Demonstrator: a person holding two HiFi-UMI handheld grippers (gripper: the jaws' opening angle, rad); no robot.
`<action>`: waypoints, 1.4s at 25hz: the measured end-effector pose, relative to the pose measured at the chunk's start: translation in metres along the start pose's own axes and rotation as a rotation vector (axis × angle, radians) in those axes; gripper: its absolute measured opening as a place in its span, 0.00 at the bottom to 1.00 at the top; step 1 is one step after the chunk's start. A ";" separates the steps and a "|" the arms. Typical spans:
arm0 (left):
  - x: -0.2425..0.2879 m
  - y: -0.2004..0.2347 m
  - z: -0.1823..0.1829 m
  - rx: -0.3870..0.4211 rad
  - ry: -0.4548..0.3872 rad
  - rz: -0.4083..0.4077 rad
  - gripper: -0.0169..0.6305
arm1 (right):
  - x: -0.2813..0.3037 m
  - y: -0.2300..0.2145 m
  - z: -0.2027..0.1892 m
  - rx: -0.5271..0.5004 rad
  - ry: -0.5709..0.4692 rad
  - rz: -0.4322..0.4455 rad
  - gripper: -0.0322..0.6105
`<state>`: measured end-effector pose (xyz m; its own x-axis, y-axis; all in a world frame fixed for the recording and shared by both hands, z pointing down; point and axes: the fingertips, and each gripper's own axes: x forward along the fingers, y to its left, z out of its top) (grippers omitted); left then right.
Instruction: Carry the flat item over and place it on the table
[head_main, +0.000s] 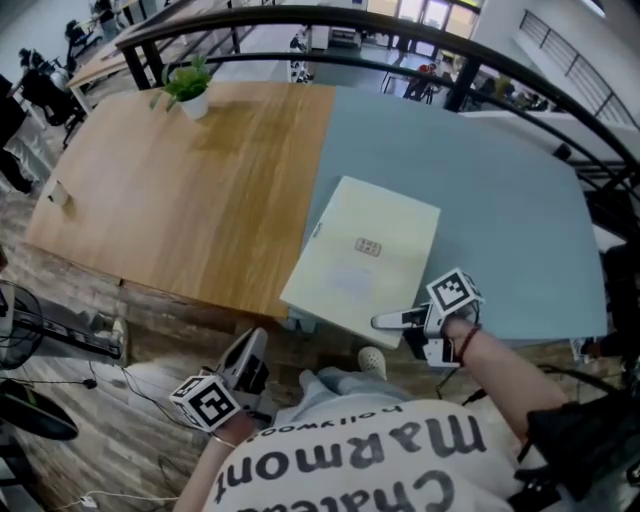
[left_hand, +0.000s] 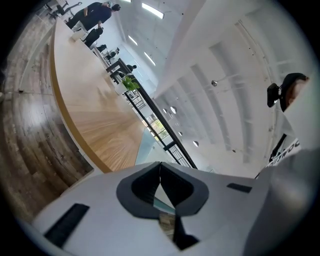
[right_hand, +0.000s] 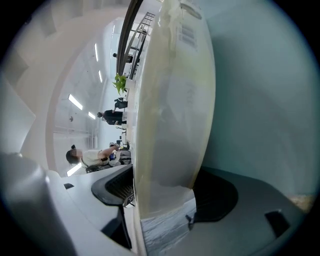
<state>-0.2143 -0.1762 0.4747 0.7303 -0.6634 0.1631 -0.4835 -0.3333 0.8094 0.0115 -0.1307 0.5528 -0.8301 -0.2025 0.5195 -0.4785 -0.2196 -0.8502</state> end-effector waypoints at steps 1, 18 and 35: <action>0.000 -0.002 0.001 0.002 0.001 -0.008 0.03 | -0.002 -0.001 0.000 0.000 -0.008 -0.013 0.61; 0.000 0.005 -0.002 -0.038 0.007 -0.050 0.03 | -0.016 -0.017 -0.004 0.042 -0.138 -0.149 0.62; -0.005 0.012 0.003 -0.029 0.003 -0.062 0.03 | -0.016 -0.022 0.007 -0.037 -0.297 -0.265 0.62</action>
<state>-0.2255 -0.1788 0.4814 0.7598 -0.6402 0.1135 -0.4232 -0.3544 0.8338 0.0375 -0.1294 0.5641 -0.5602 -0.4119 0.7187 -0.6794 -0.2680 -0.6831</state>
